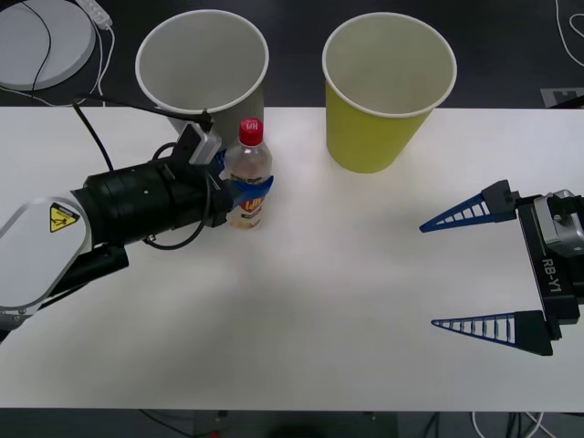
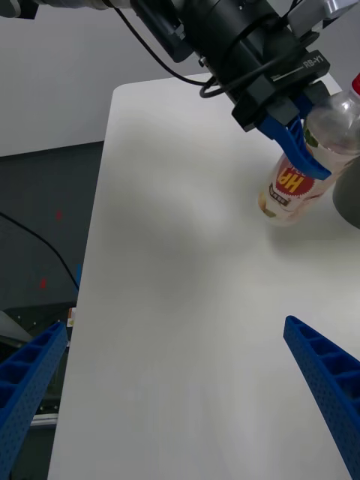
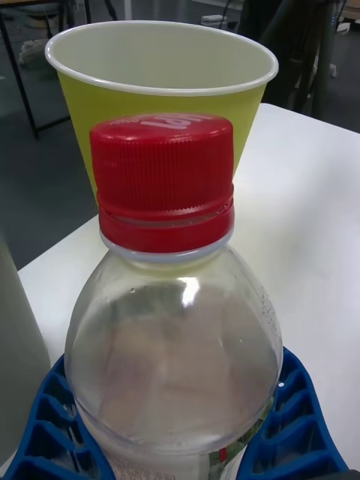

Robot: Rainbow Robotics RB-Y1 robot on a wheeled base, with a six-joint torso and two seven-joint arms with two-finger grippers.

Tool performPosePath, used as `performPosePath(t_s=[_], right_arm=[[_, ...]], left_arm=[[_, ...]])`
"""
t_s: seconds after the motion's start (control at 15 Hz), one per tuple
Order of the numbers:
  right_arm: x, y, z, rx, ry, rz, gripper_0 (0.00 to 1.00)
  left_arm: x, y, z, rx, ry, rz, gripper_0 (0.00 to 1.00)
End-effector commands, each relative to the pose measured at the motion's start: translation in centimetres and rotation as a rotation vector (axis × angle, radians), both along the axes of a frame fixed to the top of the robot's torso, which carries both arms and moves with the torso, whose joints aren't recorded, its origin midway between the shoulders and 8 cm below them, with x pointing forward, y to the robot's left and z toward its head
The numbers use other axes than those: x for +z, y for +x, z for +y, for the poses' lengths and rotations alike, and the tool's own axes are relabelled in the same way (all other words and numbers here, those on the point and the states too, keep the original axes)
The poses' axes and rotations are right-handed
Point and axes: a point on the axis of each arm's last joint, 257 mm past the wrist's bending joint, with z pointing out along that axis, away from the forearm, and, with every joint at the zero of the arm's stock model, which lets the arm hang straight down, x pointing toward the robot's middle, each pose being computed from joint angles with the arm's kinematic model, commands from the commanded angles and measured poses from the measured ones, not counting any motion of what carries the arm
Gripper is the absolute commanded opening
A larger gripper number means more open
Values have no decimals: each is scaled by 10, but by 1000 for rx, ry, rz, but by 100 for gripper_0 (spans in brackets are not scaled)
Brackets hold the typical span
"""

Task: Put the can into the green bin and the plastic bottle into the gray bin

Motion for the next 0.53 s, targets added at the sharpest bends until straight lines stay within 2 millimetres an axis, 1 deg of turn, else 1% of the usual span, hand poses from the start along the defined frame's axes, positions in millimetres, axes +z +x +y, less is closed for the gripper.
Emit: performPosePath(t_s=[0.07, 0.33, 0.4, 0.53], right_arm=[[0, 0, 0, 0, 0, 0, 100], [0, 0, 0, 0, 0, 0, 100], [0, 0, 0, 0, 0, 0, 100], [0, 0, 0, 0, 0, 0, 100]], left_arm=[[16, -11, 5, 16, 8, 26, 0], [32, -29, 17, 60, 64, 63, 0], [35, -34, 22, 79, 82, 73, 0], [42, -36, 38, 135, 109, 81, 0]])
